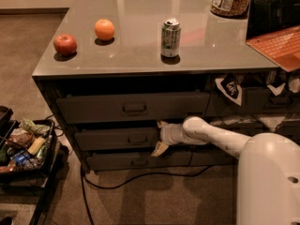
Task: Open middle drawer
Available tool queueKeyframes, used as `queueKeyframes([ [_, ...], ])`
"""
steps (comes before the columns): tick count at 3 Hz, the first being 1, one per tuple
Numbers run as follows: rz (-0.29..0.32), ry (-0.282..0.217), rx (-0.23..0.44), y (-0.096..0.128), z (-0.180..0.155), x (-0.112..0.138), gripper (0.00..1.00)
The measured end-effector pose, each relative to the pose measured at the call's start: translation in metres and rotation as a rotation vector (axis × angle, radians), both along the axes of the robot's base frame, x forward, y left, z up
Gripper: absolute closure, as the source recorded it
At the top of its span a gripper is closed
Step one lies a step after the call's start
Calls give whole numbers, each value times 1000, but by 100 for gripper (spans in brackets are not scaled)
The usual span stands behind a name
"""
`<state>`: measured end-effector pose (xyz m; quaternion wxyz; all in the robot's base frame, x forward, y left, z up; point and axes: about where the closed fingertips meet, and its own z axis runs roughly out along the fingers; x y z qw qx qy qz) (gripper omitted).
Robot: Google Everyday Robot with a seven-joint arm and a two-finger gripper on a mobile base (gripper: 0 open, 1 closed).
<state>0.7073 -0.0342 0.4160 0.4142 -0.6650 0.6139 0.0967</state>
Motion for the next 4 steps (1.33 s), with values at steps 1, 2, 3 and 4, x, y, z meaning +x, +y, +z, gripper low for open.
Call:
queueKeyframes([
  [1, -39, 0, 2, -16, -1, 1, 0],
  [2, -80, 2, 1, -29, -5, 3, 0],
  [3, -81, 2, 1, -29, -5, 3, 0],
  [4, -81, 2, 1, -29, -5, 3, 10],
])
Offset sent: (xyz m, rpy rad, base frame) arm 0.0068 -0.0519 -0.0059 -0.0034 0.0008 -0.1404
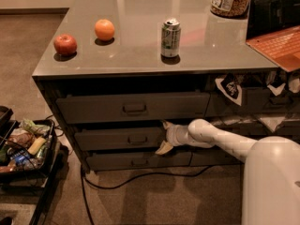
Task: Open middle drawer
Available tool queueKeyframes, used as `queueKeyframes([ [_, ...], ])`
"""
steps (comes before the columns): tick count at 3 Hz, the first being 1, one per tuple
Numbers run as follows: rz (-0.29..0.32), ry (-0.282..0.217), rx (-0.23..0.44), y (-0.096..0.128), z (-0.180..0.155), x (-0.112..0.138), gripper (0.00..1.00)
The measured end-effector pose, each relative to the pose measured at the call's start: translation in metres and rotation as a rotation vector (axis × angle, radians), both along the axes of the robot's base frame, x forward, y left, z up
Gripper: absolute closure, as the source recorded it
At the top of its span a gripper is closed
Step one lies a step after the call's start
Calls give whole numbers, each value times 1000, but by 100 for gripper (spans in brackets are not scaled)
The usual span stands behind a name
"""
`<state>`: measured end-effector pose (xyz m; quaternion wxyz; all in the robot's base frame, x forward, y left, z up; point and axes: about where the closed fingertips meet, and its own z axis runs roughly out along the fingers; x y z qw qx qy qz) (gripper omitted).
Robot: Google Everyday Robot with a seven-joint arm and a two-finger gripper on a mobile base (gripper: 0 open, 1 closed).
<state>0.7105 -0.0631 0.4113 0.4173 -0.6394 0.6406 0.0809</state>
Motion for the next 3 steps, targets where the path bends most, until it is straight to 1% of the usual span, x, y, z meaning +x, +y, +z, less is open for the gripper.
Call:
queueKeyframes([
  [1, 0, 0, 0, 0, 0, 0, 26],
  [2, 0, 0, 0, 0, 0, 0, 27],
  [3, 0, 0, 0, 0, 0, 0, 31],
])
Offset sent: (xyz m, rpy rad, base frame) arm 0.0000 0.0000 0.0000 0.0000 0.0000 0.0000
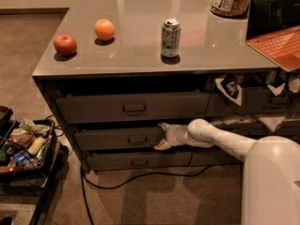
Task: Open middle drawer
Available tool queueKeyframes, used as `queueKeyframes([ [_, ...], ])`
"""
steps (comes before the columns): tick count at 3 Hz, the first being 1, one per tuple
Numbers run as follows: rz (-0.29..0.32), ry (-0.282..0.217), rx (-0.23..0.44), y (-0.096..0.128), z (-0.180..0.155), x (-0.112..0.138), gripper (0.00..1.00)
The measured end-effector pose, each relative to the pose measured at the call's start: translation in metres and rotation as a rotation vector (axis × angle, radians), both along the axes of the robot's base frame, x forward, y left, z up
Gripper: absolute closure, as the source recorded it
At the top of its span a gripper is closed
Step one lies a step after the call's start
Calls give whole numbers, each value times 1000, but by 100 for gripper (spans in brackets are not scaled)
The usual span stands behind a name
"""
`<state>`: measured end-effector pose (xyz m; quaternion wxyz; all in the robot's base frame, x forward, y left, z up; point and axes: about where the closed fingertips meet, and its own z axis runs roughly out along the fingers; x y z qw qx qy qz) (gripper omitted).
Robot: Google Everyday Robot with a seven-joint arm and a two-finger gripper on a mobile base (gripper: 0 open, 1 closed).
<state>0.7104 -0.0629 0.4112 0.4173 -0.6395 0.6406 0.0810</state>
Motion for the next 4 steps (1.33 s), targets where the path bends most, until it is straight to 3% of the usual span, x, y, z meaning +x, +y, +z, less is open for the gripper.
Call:
queueKeyframes([
  [2, 0, 0, 0, 0, 0, 0, 60],
  [4, 0, 0, 0, -1, 0, 4, 57],
])
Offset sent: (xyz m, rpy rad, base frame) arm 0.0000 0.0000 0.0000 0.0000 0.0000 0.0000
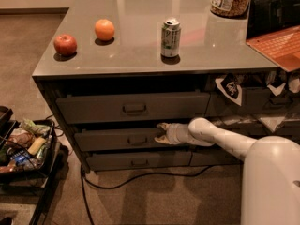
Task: Open middle drawer
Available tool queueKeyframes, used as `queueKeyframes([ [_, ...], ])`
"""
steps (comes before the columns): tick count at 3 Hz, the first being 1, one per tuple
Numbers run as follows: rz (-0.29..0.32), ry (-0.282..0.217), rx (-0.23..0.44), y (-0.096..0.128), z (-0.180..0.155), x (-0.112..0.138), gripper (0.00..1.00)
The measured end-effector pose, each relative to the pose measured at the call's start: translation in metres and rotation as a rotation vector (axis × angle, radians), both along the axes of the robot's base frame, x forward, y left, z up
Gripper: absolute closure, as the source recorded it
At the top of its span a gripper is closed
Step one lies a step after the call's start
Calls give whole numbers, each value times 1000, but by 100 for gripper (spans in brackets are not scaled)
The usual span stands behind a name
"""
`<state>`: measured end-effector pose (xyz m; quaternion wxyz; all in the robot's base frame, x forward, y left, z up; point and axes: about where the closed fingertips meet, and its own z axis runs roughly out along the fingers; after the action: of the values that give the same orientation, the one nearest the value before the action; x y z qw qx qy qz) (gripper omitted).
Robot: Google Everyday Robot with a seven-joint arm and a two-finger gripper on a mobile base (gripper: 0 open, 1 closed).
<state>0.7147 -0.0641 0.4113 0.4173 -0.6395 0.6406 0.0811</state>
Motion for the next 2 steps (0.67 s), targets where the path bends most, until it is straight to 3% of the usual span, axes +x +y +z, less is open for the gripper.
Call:
queueKeyframes([
  [2, 0, 0, 0, -1, 3, 5, 52],
])
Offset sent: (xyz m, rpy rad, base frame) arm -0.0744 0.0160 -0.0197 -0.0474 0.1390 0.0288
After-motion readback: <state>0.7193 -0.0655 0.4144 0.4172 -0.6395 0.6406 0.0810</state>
